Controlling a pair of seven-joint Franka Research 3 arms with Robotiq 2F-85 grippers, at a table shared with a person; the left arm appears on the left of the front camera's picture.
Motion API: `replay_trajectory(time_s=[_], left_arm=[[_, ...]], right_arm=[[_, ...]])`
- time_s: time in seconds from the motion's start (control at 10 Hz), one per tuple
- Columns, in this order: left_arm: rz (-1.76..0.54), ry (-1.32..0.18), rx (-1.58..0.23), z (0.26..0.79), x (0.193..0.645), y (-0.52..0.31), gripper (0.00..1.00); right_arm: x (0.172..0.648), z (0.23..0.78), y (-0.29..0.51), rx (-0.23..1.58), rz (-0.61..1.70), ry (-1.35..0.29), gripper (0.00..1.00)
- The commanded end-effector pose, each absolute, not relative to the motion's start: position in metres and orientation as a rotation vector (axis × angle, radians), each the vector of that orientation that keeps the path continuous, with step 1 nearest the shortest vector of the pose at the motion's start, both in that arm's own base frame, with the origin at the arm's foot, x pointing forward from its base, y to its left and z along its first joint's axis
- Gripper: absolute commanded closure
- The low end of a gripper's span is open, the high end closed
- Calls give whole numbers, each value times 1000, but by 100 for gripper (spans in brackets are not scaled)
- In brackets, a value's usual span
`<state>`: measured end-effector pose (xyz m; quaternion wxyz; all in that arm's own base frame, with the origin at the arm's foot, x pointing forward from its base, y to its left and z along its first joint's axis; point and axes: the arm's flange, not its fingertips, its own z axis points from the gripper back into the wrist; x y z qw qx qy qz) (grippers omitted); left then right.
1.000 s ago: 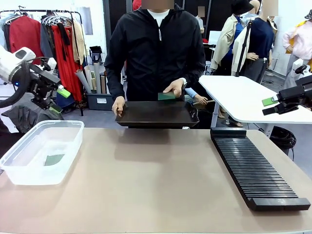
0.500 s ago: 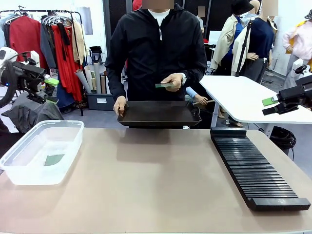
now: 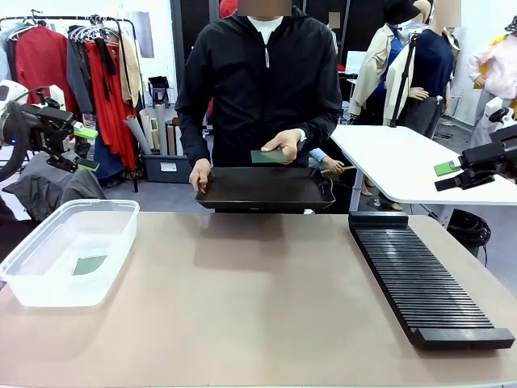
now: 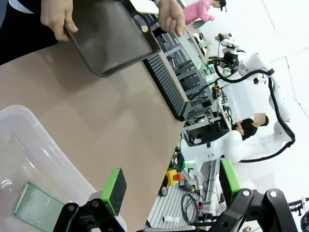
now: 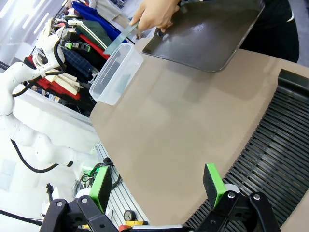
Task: Sort PCBs into racks and boxes based on the side picked up.
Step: Pick up the Blank PCB handed by the Human.
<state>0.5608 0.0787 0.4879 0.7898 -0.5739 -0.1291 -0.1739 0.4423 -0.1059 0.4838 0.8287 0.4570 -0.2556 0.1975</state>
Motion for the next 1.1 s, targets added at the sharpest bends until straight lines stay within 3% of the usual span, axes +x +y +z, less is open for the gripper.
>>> replay_trajectory(time_s=[0.0, 1.0], left_arm=[[-374, -282, -1233, 489, 560, 81, 0], [-374, -282, -1233, 489, 560, 81, 0]], right_arm=[[442, 486, -104, 971, 425, -545, 0], [444, 484, -105, 1012, 399, -512, 0]])
